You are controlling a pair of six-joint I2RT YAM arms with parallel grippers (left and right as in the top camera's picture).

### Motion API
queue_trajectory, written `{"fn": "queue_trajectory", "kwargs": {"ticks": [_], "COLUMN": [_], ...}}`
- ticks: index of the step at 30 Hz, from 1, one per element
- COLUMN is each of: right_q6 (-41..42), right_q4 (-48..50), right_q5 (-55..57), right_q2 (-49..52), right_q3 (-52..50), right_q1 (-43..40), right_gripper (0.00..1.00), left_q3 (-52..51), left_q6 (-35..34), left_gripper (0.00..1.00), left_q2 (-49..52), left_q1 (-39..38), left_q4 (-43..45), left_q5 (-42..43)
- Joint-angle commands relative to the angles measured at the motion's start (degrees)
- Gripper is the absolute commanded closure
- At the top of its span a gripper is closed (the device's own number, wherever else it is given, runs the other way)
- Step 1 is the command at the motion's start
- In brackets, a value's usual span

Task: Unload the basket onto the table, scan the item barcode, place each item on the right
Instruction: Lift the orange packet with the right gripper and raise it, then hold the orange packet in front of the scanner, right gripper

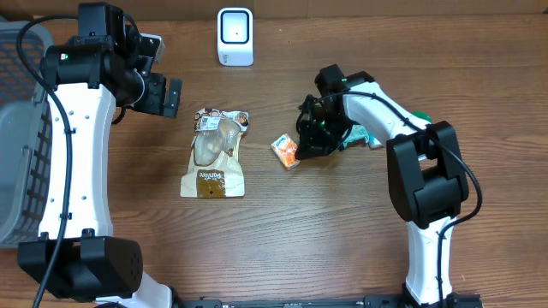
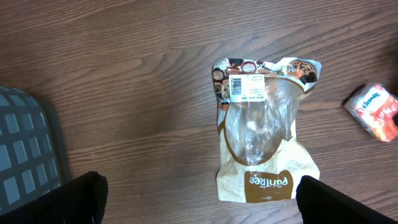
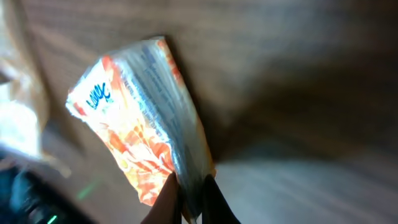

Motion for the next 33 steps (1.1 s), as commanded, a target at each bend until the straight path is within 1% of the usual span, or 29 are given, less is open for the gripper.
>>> {"fn": "queue_trajectory", "kwargs": {"ticks": [1, 5, 10, 16, 20, 23, 31, 33], "right_q6": [-4.04, -4.02, -4.00, -4.02, -4.02, -4.02, -4.04, -4.02], "right_q4": [-1.33, -1.53, -3.80, -7.21, -7.28, -7.23, -6.29, -6.01], "right_q5": [-13.33, -23.69, -37.73, -50.12, -56.37, -58.84, -58.69, -57.22], "right_q2": [-8.02, -13.84, -18.29, -19.15, -19.15, -19.17, -19.15, -19.15], "right_q3": [4.46, 4.87, 4.87, 4.85, 4.85, 4.85, 4.85, 4.85], "right_q1": [-2.91, -6.19, -10.51, -13.20, -13.33, -13.33, -13.33, -13.33], "right_gripper": [0.96, 0.96, 0.96, 0.96, 0.96, 0.96, 0.96, 0.96], "left_q3": [0.50, 0.50, 0.50, 0.50, 0.50, 0.50, 0.50, 0.50], "left_q6": [0.63, 0.63, 0.63, 0.63, 0.63, 0.63, 0.63, 0.63], "left_gripper": [0.01, 0.00, 0.00, 0.00, 0.00, 0.00, 0.00, 0.00], "left_q2": [-0.02, -0.02, -0.02, -0.02, -0.02, -0.02, -0.02, -0.02], "left_q1": [0.09, 0.09, 0.09, 0.09, 0.09, 0.09, 0.09, 0.09], "left_q4": [-0.11, -0.11, -0.11, -0.11, -0.11, -0.11, -0.11, -0.11], "left_q5": [0.39, 0.39, 0.39, 0.39, 0.39, 0.39, 0.39, 0.39]}}
